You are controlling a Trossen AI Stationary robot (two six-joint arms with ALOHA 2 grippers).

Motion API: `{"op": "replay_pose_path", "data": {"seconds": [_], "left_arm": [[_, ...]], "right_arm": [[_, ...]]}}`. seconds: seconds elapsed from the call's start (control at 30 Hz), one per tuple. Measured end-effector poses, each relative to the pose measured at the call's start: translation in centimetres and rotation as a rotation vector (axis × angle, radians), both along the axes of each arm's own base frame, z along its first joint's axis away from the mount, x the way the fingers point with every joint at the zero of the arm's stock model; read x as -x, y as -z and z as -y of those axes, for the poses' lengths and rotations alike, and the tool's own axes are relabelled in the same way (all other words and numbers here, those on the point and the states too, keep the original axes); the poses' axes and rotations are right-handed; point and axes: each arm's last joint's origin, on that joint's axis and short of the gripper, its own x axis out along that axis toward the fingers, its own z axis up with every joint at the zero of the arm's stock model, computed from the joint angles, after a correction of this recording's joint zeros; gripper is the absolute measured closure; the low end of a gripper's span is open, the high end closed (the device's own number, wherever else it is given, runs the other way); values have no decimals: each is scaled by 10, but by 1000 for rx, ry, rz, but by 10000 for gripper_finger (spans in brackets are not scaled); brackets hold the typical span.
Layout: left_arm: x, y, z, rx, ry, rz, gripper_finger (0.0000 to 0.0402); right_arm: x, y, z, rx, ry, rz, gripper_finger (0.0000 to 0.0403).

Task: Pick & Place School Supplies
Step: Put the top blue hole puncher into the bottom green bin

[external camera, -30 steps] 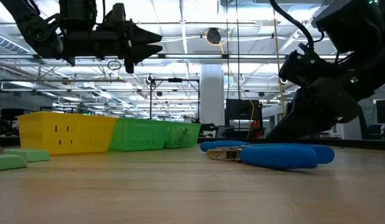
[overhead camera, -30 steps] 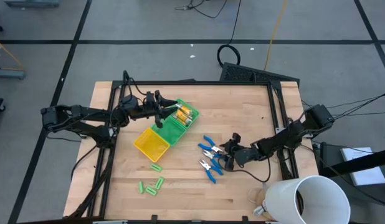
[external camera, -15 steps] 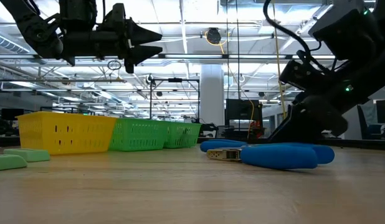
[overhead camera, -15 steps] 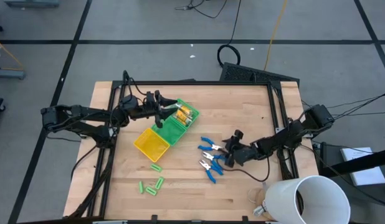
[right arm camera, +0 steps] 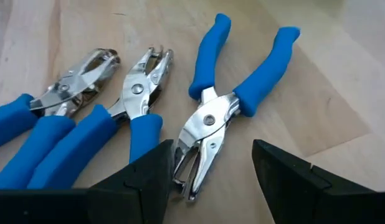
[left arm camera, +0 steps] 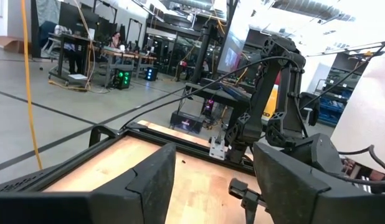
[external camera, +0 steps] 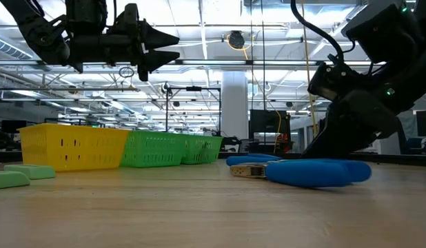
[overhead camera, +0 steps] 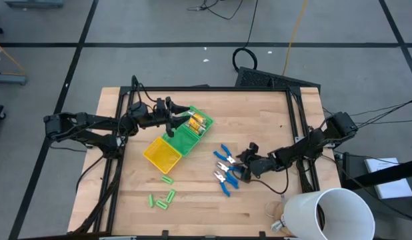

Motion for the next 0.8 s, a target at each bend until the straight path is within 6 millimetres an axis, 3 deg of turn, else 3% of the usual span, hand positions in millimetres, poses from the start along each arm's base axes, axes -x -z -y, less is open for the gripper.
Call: {"op": "replay_pose_path", "data": {"seconds": [0.23, 0.63, 0.8], "left_arm": [[0, 0, 0, 0, 0, 0, 202], [0, 0, 0, 0, 0, 0, 230], [0, 0, 0, 0, 0, 0, 239]], "right_arm": [[6, 5, 6, 97, 77, -66, 193], [-1, 0, 6, 100, 60, 15, 193], [-2, 9, 7, 112, 57, -12, 193]]}}
